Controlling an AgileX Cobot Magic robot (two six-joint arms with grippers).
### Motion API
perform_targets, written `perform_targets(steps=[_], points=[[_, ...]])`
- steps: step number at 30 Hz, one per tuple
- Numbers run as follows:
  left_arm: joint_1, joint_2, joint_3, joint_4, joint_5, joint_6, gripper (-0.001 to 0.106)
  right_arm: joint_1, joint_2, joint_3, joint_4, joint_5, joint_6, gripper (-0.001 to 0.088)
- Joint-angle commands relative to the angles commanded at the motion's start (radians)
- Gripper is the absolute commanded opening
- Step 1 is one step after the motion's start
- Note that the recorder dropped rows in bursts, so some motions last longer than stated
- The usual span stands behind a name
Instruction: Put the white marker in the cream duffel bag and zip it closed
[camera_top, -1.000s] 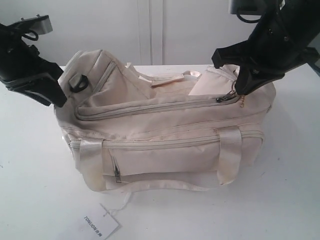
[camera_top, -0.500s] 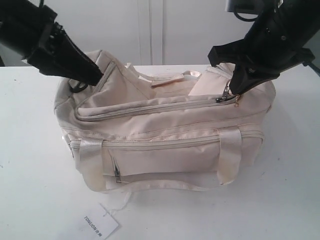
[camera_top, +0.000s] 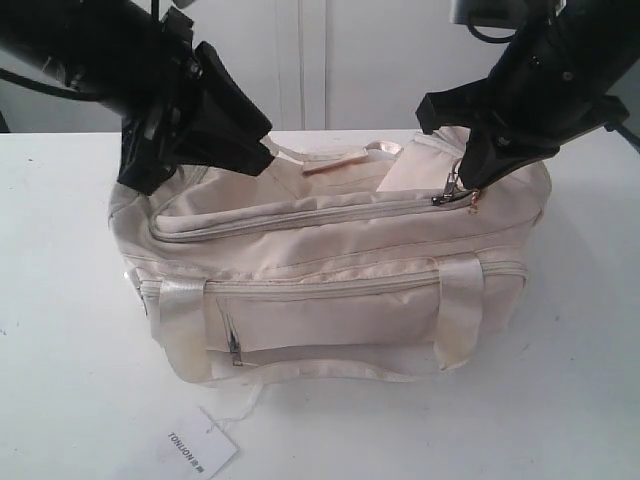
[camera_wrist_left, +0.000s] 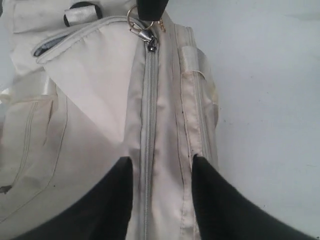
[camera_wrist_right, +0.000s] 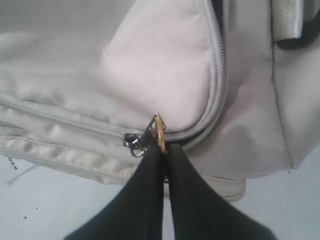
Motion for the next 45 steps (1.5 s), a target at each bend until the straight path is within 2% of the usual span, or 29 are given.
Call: perform_targets(steps=[2,7,12,16,26,29,38,45], points=[[0.000,0.024,0.000,-0.036,0.000,0.010,0.058,0.000,0.000,0.000,0.000,0.000,0.000,0.0000],[-0.017,0.073,0.000,-0.144,-0.005,0.113,0.059,0.000,0.000,0.000,0.000,-0.004,0.000,0.0000],[-0.079,0.121,0.000,-0.144,-0.056,0.204,0.059,0.000,0.000,0.000,0.000,-0.004,-0.002,0.0000],[-0.111,0.161,0.000,-0.142,-0.139,0.208,0.059,0.000,0.000,0.000,0.000,-0.004,-0.007,0.0000],[-0.127,0.230,0.000,-0.139,-0.195,0.206,0.058,0.000,0.000,0.000,0.000,-0.004,-0.007,0.0000],[-0.127,0.249,0.000,-0.139,-0.197,0.204,0.052,0.000,0.000,0.000,0.000,-0.004,-0.007,0.0000],[-0.127,0.257,0.000,-0.106,-0.192,0.204,0.002,0.000,0.000,0.000,0.000,-0.006,-0.007,0.0000],[-0.127,0.257,0.000,-0.040,-0.182,0.201,0.000,0.000,0.000,0.000,-0.043,-0.006,-0.007,0.0000]])
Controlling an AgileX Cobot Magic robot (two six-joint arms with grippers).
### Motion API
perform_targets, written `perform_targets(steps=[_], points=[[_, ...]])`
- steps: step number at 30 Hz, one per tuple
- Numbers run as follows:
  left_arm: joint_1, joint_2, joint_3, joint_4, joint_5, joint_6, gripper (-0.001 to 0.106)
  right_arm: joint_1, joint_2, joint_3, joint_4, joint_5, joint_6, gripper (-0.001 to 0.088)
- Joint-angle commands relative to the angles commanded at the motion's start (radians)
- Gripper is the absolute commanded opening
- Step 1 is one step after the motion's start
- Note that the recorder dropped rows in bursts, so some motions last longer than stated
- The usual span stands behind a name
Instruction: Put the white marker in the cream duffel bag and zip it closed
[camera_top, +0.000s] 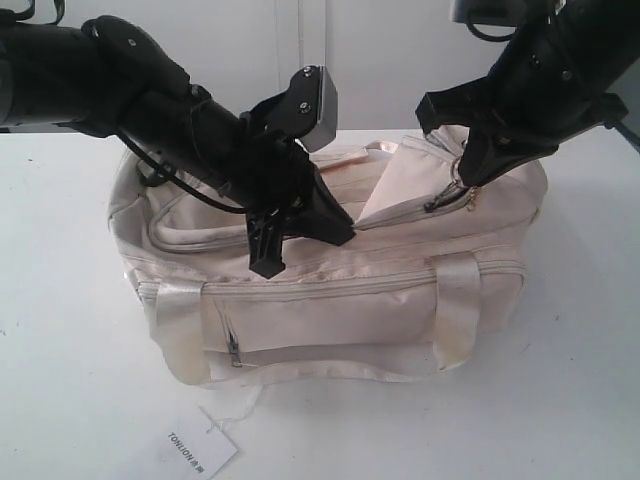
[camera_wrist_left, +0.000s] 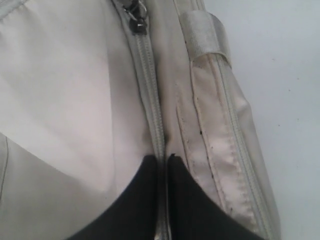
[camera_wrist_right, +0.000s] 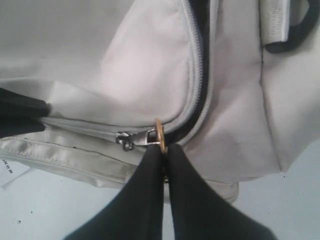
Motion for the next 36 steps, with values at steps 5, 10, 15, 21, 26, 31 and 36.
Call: perform_targets(steps=[5,10,15,21,26,31,36], points=[[0.000,0.000,0.000,0.022,0.000,-0.002,0.000,0.000,-0.008,0.000,-0.031,-0.005,0.021,0.0000],[0.000,0.000,0.000,0.051,0.002,-0.002,0.000,0.000,-0.031,0.000,-0.111,-0.031,0.086,0.0000],[0.000,0.000,0.000,0.065,0.007,-0.004,0.000,-0.030,-0.051,-0.002,-0.168,-0.061,0.152,0.0000],[0.000,0.000,0.000,0.069,0.013,-0.004,0.000,-0.064,-0.060,-0.002,-0.168,-0.115,0.185,0.0000],[0.000,0.000,0.000,0.088,0.019,-0.004,0.000,-0.069,-0.040,-0.002,-0.156,-0.191,0.226,0.0000],[0.000,-0.009,0.000,0.088,-0.005,-0.004,0.000,-0.069,-0.025,-0.002,-0.074,-0.199,0.216,0.0000],[0.000,-0.052,0.000,0.088,0.003,-0.007,0.034,-0.066,0.001,0.000,0.004,-0.191,0.167,0.0000]])
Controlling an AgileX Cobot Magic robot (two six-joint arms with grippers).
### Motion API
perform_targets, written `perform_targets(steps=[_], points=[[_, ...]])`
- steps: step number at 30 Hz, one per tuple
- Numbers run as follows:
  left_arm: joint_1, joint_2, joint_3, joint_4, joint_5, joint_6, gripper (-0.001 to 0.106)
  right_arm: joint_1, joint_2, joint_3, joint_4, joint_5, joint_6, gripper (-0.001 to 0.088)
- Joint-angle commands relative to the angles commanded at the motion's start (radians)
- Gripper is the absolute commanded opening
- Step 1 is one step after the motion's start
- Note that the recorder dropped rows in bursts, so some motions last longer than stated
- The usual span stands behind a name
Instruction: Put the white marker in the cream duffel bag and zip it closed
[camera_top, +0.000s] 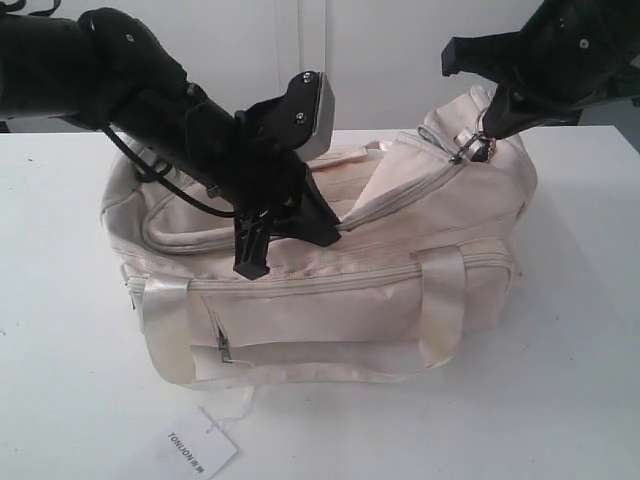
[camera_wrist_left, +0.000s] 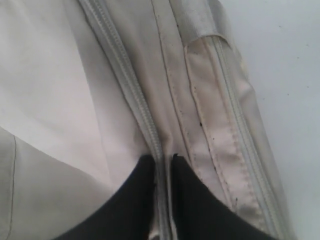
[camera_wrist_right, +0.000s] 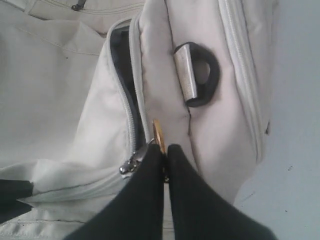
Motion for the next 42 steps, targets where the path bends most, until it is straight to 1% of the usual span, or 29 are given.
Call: perform_targets(steps=[1,2,3,6,9,12,15,19,22,25,30,34,38,42], points=[[0.000,-0.021,0.000,-0.003,0.005,-0.032,0.040,0.000,0.002,0.000,0.000,0.002,-0.002,0.0000],[0.000,-0.035,0.000,-0.011,0.007,-0.076,0.041,0.000,0.002,0.000,0.000,0.002,-0.012,0.0000],[0.000,-0.056,0.000,-0.024,0.022,-0.112,0.041,0.000,0.002,0.000,0.008,0.004,-0.019,0.0000],[-0.004,-0.095,0.000,-0.039,0.073,-0.119,0.041,0.000,0.002,0.000,0.011,0.002,-0.019,0.0000],[-0.031,-0.110,0.000,-0.022,0.082,-0.119,0.041,0.000,0.002,0.000,0.011,0.002,-0.019,0.0000],[-0.083,-0.114,0.000,0.038,0.058,-0.121,0.041,0.000,0.002,0.000,0.011,0.002,-0.019,0.0000],[-0.150,-0.114,0.000,0.133,0.005,-0.161,0.041,0.000,0.002,0.000,0.011,0.004,-0.021,0.0000],[-0.239,-0.114,0.000,0.287,-0.092,-0.287,0.041,0.000,0.002,0.000,0.011,0.006,-0.026,0.0000],[-0.287,-0.107,0.000,0.336,-0.125,-0.308,0.041,0.000,0.002,0.000,0.011,0.006,-0.026,0.0000],[-0.325,-0.084,0.000,0.347,-0.176,-0.308,0.041,0.000,0.002,0.000,0.011,0.004,-0.026,0.0000],[-0.373,-0.020,0.000,0.343,-0.320,-0.308,0.042,0.000,0.002,0.000,0.011,0.006,-0.029,0.0000],[-0.399,0.030,0.000,0.341,-0.420,-0.308,0.042,0.000,0.002,0.000,0.011,0.006,-0.029,0.0000],[-0.408,0.073,0.000,0.339,-0.509,-0.312,0.042,0.000,0.002,0.000,0.011,0.006,-0.038,0.0000],[-0.407,0.108,0.000,0.339,-0.558,-0.365,0.042,0.000,0.002,0.000,0.011,0.010,-0.038,0.0000]])
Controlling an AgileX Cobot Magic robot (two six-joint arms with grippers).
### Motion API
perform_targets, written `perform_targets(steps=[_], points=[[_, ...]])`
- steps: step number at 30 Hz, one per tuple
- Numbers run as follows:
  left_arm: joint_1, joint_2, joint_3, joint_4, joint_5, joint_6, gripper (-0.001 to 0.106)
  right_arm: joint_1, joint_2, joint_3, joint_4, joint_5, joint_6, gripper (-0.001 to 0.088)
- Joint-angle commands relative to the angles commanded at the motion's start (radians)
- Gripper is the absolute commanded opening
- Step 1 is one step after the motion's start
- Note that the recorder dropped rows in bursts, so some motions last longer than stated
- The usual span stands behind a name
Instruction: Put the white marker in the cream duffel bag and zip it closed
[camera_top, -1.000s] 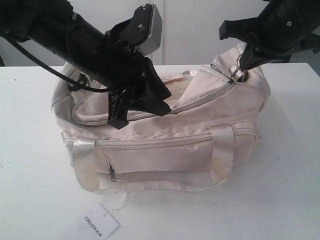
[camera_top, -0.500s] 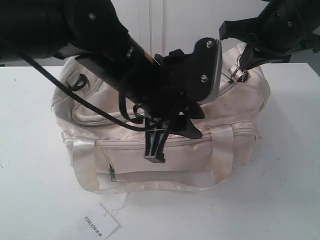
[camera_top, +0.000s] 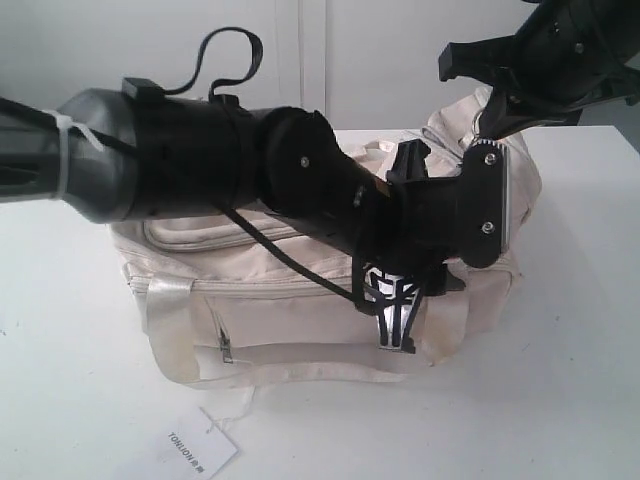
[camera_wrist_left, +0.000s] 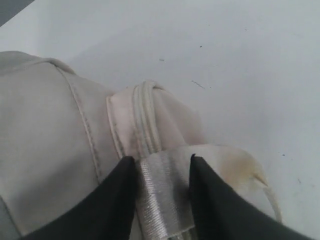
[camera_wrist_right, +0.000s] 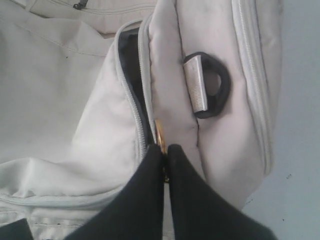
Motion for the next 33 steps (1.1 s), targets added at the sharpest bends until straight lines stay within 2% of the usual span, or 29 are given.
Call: perform_targets(steps=[5,7,11,12,18,25,33], points=[[0.000,0.031,0.000,0.000,-0.004,0.000,0.038,0.000,0.000,0.000,0.000,-0.005,0.000,0.0000],[0.000,0.034,0.000,0.000,-0.002,0.000,0.029,0.000,0.000,0.000,0.000,-0.005,0.000,0.0000],[0.000,0.034,0.000,0.000,-0.002,0.000,0.003,0.000,0.000,0.000,0.000,-0.016,0.000,0.0000],[0.000,0.034,0.000,0.000,-0.002,0.000,0.000,0.000,0.000,0.000,0.000,-0.020,0.000,0.0000],[0.000,0.032,0.000,0.000,0.036,0.000,0.000,0.000,0.000,0.000,0.001,-0.066,0.000,0.0000],[0.000,0.015,0.000,0.008,0.196,0.012,0.000,0.000,0.000,0.000,-0.023,-0.156,0.000,0.0000],[0.000,0.011,0.000,0.011,0.228,0.040,0.000,0.000,0.009,0.000,-0.030,-0.291,0.021,0.0000]])
